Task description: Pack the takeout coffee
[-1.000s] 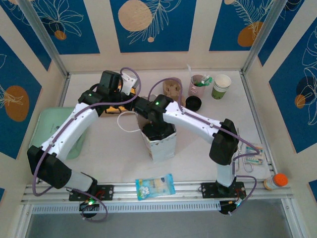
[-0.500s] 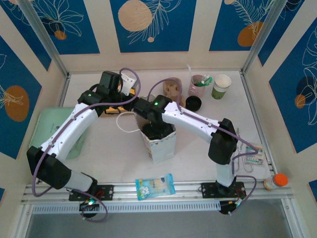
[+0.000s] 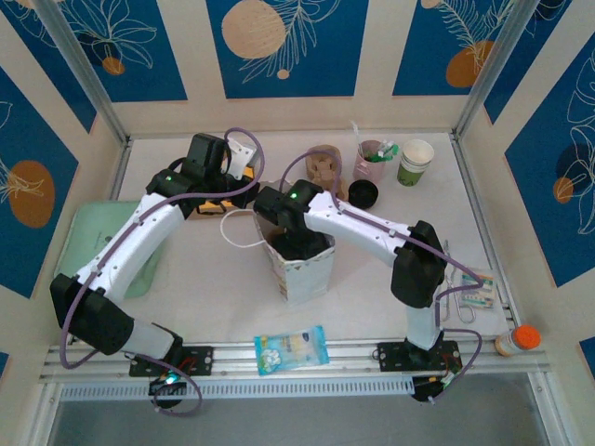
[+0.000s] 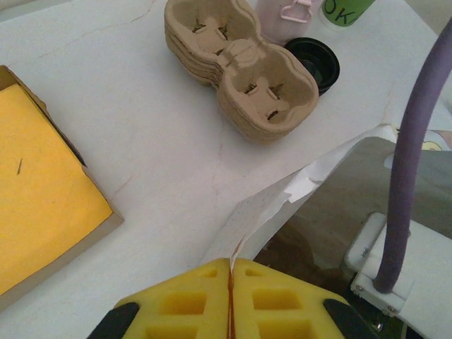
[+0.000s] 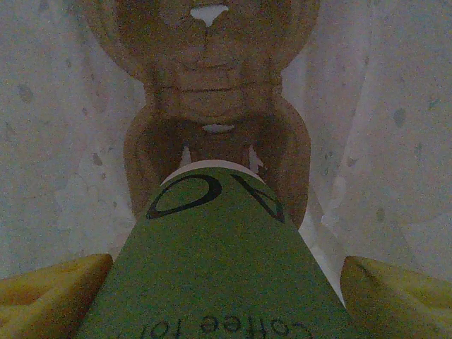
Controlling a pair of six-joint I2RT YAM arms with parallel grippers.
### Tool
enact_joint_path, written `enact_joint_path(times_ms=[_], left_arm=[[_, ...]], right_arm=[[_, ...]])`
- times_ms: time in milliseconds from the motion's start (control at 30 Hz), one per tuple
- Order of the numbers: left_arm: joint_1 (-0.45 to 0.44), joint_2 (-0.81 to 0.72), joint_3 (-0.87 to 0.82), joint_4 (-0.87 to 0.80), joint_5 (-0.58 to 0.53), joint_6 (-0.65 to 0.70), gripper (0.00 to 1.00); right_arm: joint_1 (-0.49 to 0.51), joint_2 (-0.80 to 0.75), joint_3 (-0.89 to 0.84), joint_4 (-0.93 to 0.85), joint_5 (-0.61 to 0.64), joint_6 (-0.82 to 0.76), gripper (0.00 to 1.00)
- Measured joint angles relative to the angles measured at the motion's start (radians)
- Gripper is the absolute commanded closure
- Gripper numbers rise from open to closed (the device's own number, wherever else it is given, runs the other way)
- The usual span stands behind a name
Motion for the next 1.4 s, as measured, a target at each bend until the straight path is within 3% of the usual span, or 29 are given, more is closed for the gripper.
enact_joint_path(times_ms=[1400], left_arm=[[-0.006,0.0,0.005,-0.018,-0.027,0.011,0.91]], right_arm=[[-0.024,0.0,-0.059,0.048,0.024,-0.007,0.63]])
